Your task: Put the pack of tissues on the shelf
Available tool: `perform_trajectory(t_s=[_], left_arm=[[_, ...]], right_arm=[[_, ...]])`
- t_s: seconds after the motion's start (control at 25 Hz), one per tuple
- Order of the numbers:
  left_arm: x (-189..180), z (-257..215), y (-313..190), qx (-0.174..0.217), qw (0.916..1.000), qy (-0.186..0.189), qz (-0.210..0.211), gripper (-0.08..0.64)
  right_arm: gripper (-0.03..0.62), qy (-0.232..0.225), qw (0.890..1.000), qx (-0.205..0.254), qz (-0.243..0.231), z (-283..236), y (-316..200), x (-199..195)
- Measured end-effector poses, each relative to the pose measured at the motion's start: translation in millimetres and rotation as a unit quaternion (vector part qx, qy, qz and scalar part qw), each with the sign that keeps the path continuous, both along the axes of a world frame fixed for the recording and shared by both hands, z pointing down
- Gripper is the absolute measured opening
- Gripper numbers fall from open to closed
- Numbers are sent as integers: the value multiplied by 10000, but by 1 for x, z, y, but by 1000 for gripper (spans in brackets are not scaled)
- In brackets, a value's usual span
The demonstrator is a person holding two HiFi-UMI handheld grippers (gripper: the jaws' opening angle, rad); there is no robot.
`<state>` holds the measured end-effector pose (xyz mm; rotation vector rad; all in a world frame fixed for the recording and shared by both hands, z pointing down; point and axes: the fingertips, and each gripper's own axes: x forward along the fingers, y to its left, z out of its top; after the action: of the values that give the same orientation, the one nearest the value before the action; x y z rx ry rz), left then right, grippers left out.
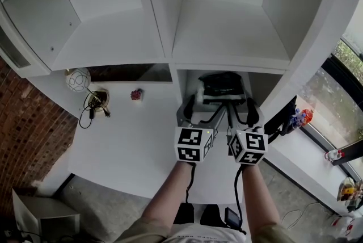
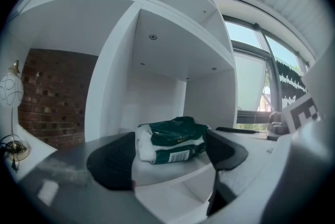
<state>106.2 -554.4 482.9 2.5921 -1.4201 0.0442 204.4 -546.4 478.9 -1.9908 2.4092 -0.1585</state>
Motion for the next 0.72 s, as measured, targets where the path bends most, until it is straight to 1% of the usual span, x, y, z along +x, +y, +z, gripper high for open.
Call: perform_trajectory(t_s=[0.16, 0.44, 0.48, 0.6, 0.72], left_arm=[[-4, -2, 12, -12, 10000, -49, -51, 428], [-9, -9, 42, 148, 9998, -108, -123, 426], [-10, -8, 47, 155, 9997, -140, -136, 415], [-16, -4, 60, 152, 9994, -244, -170, 386], [-23, -8, 72, 194, 9991, -285, -233, 337]], right_arm=[[262, 30, 10000, 35, -54, -2, 16, -2], [253, 62, 9999, 7, -100, -2, 50, -2], [241, 69, 9999, 19, -109, -4, 55, -2], [238, 155, 9998, 46, -107, -7, 71, -1], [207, 285, 9995, 61, -82, -10, 85, 0]])
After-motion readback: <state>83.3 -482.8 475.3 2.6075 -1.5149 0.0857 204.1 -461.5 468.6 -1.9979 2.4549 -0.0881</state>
